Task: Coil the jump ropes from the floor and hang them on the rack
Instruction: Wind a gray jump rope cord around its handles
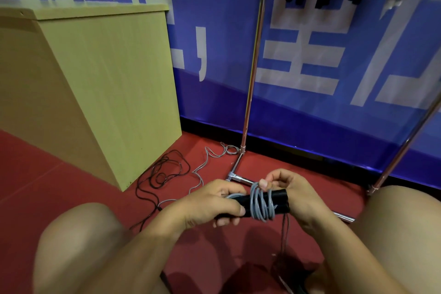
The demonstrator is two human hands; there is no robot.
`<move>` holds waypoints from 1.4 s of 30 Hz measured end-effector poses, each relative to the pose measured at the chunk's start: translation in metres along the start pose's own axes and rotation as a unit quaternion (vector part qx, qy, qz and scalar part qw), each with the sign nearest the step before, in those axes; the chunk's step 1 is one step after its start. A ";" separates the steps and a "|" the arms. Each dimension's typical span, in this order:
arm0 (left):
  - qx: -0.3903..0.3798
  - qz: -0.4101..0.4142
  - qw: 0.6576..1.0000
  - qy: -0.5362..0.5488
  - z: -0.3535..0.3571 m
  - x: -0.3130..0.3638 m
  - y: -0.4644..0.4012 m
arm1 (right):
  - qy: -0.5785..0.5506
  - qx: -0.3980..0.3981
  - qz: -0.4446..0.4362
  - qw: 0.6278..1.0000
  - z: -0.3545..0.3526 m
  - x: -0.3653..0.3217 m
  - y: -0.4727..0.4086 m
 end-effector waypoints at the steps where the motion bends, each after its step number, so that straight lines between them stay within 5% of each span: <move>1: 0.005 0.013 1.000 0.019 -0.001 0.001 0.000 | 0.024 -0.011 -0.001 1.000 0.003 0.000 0.000; 4: 0.040 0.046 0.996 0.062 -0.008 0.002 0.001 | 0.126 -0.038 0.020 0.991 0.010 0.004 0.001; 11: 0.248 0.076 0.957 0.126 -0.043 -0.004 0.007 | 0.149 -0.118 0.103 0.976 0.026 0.030 0.003; 20: 0.378 -0.047 0.922 -0.078 -0.061 -0.028 0.008 | 0.145 -0.105 0.054 0.982 0.026 0.017 0.002; 25: 0.428 -0.105 0.873 -0.209 -0.068 -0.026 0.015 | 0.309 -0.026 0.039 0.950 0.011 0.010 0.001; 32: 0.412 -0.139 0.845 -0.312 -0.066 -0.042 0.003 | 0.509 -0.037 0.035 0.859 0.018 0.011 0.001; 37: 0.347 -0.180 0.837 -0.382 -0.061 -0.053 -0.007 | 0.507 -0.038 -0.076 0.858 0.027 -0.004 0.006; 42: 0.244 -0.149 0.891 -0.353 -0.042 -0.053 -0.016 | 0.471 0.042 -0.115 0.873 0.013 -0.012 0.006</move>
Point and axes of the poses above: each hand's wrist, its own y-axis away from the middle knuckle, its own z-axis out of the palm, x = y × z, the point moved 7 cm from there along -y, towards the middle knuckle, and after that the axes turned 13 degrees about -x, right-handed, at the moved point
